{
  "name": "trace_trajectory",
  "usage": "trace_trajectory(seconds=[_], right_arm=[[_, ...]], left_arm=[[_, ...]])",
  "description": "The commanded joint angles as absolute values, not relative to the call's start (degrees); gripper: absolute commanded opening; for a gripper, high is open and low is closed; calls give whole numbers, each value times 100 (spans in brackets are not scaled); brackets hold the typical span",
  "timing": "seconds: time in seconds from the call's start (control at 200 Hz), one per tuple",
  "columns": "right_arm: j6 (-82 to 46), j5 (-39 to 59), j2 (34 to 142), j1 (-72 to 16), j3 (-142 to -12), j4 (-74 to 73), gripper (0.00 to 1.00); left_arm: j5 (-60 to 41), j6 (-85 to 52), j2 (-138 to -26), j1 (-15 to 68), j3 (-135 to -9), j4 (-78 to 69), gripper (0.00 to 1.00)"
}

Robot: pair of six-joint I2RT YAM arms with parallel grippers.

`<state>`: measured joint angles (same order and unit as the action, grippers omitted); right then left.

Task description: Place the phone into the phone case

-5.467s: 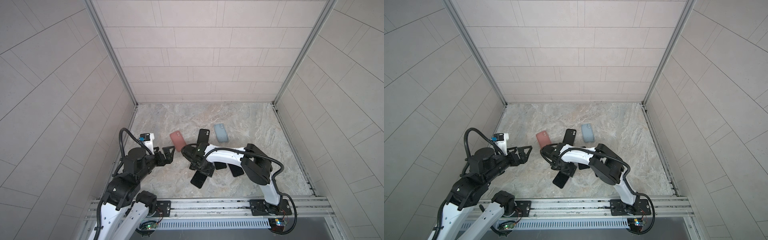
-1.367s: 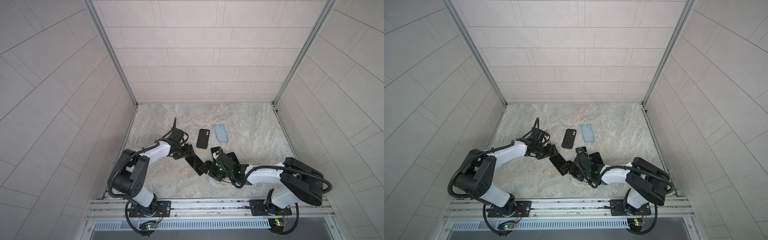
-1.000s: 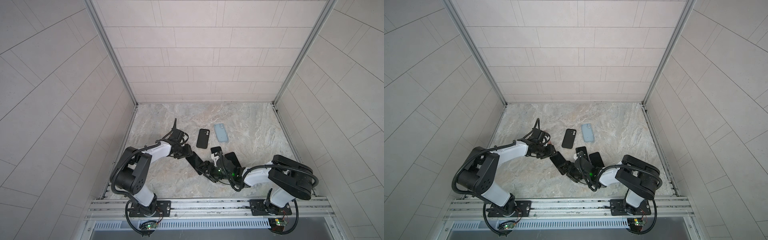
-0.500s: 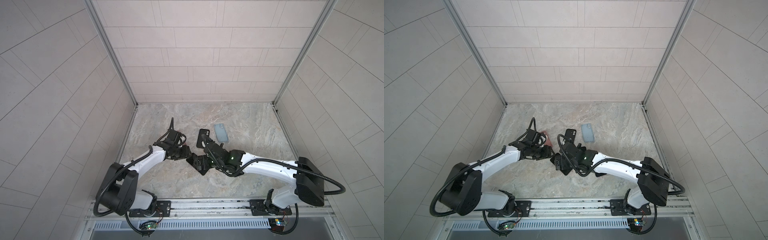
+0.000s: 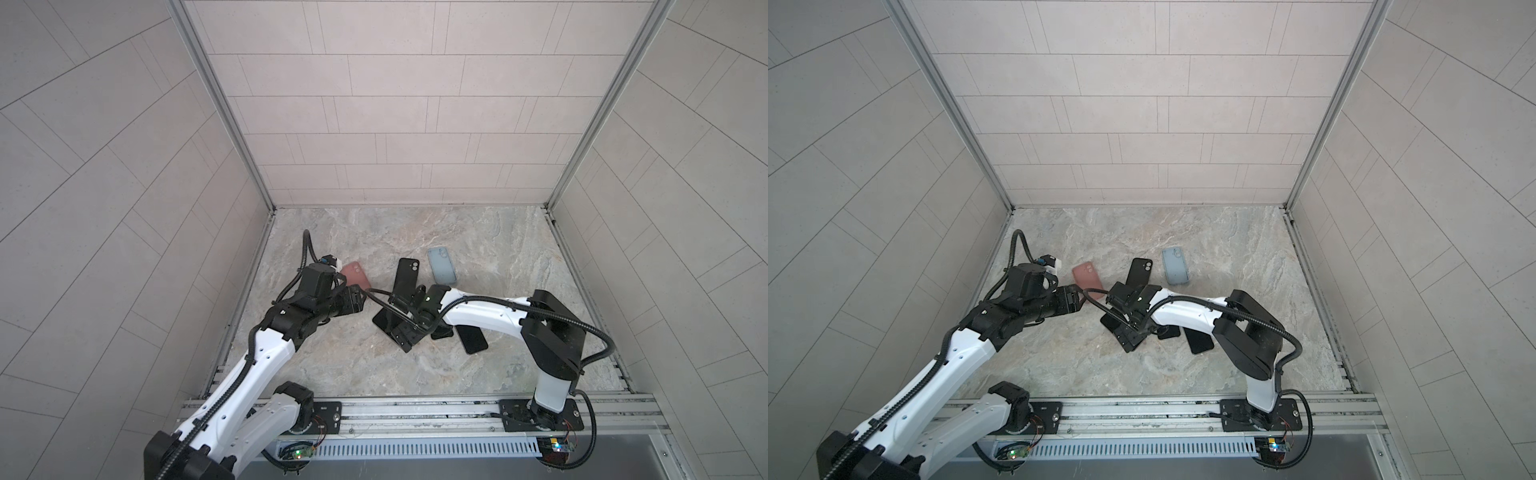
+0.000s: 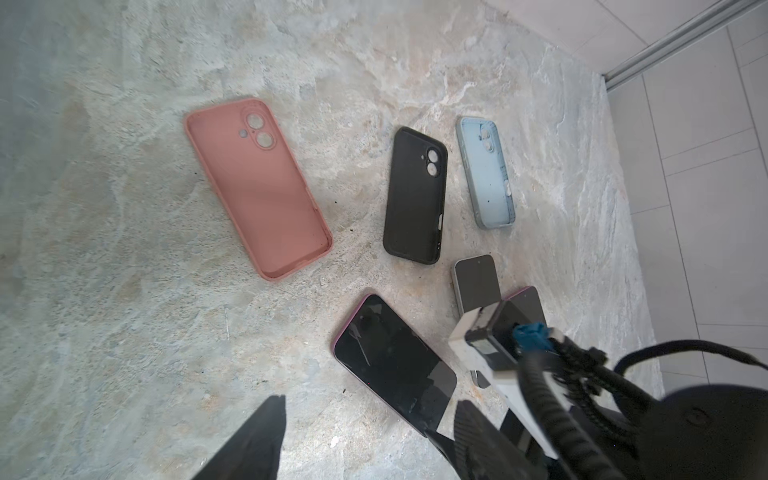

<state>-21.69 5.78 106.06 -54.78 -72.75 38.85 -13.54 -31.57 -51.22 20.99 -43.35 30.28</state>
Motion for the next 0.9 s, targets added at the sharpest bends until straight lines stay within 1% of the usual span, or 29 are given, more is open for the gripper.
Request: trace_trajectory(seconds=[0.0,0.165,0.34,0.505,0.545,0.59,0.706,0.806,0.896], right_arm=[[-1878,698,10762,-5468,-7541,4205,100],[-1805,781,11070,-5480,-7744,4270,100],[-1760,776,11295,-5585,-7830,4345,100],[-1884,417,11424,-5732,-7845,4429,98],[-1926,272,11421,-5778,-7840,4448,96],[-1951,161,11409,-5822,-7823,4458,93],[-2042,145,11285,-5845,-7732,4374,80],[-2082,22,10973,-5845,-7648,4318,64],[-2077,-48,10629,-5840,-7605,4339,56]], left_arm=[[-1154,-3375,-4992,2064,-4177,2921,72],[-1171,-3434,-5061,2057,-4164,2835,72],[-966,-3477,-4743,2052,-4135,2790,72],[-659,-3454,-4484,2039,-4137,2919,72],[-546,-3463,-4224,2039,-4127,2948,72],[-408,-3471,-4077,2039,-4112,2978,72],[-131,-3480,-3717,2032,-4052,3045,73],[-130,-3464,-3573,2031,-4043,3117,73],[-234,-3463,-3560,2033,-4035,3190,73]])
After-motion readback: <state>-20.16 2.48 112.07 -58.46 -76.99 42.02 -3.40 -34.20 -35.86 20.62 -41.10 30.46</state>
